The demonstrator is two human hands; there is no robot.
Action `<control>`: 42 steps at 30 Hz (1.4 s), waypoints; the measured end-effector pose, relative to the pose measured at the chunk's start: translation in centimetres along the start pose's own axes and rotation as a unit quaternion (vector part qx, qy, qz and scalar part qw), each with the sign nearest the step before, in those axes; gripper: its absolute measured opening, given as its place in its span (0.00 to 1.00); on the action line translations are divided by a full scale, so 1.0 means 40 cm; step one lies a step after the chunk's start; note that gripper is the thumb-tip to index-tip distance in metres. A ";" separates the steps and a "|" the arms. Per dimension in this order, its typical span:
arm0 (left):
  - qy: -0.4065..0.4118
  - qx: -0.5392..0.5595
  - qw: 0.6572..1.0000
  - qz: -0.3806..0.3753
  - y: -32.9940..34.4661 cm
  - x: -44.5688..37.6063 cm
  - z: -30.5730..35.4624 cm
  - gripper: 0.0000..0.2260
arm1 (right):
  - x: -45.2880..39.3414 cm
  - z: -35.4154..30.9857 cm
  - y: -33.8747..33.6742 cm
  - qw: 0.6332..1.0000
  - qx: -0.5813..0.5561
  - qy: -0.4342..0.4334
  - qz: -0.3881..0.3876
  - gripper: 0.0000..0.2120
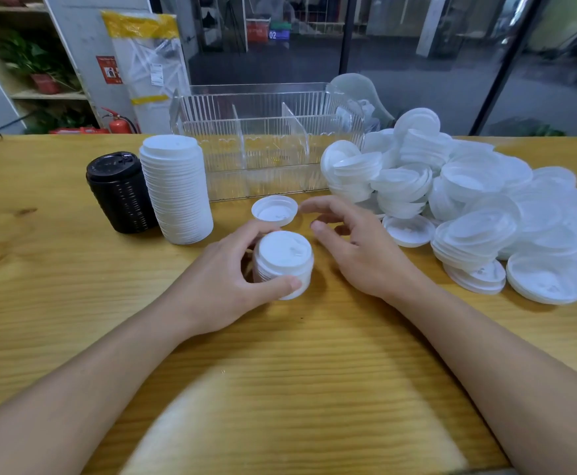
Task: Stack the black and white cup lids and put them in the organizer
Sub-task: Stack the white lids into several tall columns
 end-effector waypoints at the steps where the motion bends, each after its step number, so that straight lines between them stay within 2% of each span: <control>1: -0.009 0.007 1.000 0.007 -0.006 -0.004 -0.008 0.27 | -0.010 0.011 0.008 0.999 0.031 -0.002 -0.018 0.16; 4: -0.031 0.015 0.999 0.026 -0.017 -0.014 -0.024 0.25 | -0.046 0.043 0.039 0.995 0.081 -0.009 -0.060 0.20; 7: -0.036 0.015 0.999 0.038 -0.018 -0.015 -0.027 0.24 | -0.081 0.062 0.062 0.993 0.091 -0.003 -0.069 0.24; 10: -0.038 0.018 0.998 0.038 -0.018 -0.018 -0.029 0.24 | -0.088 0.078 0.067 0.993 0.104 0.004 -0.060 0.26; 17: -0.041 0.020 0.998 0.036 -0.020 -0.018 -0.026 0.24 | -0.080 0.068 0.019 0.989 0.147 -0.026 -0.006 0.21; 19: -0.039 0.021 0.998 0.033 -0.022 -0.017 -0.027 0.23 | -0.062 0.060 -0.018 0.993 0.105 0.013 0.049 0.19; 22: -0.036 0.017 0.999 0.031 -0.020 -0.014 -0.025 0.24 | -0.015 0.058 -0.052 0.990 -0.056 0.091 0.094 0.16; 24: -0.035 0.015 0.999 0.030 -0.019 -0.012 -0.025 0.24 | 0.009 0.059 -0.050 0.987 -0.079 0.132 0.056 0.14; 27: -0.031 0.011 0.999 0.032 -0.020 -0.012 -0.025 0.24 | 0.016 0.062 -0.049 0.991 0.032 0.130 0.004 0.10; 31: -0.035 0.014 0.999 0.026 -0.018 -0.011 -0.027 0.24 | 0.017 0.063 -0.063 0.974 0.180 0.129 -0.053 0.15; 36: -0.038 0.015 0.999 0.023 -0.019 -0.009 -0.025 0.25 | 0.014 0.047 -0.073 0.979 0.164 0.115 -0.044 0.22; 39: -0.038 0.015 0.999 0.024 -0.022 -0.009 -0.024 0.25 | 0.018 0.030 -0.043 0.982 0.145 0.083 -0.085 0.32; 42: -0.039 0.015 0.999 0.024 -0.024 -0.010 -0.024 0.27 | 0.016 0.028 -0.027 0.980 0.169 0.065 -0.088 0.34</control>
Point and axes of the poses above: each hand's wrist, its own x-axis away from the middle knuckle, its own y-axis out of the palm, z = x × y, the point moved 6 cm from there along -x, towards the middle knuckle, and after that the axes turned 15 degrees about -y, right-handed, at the moved point
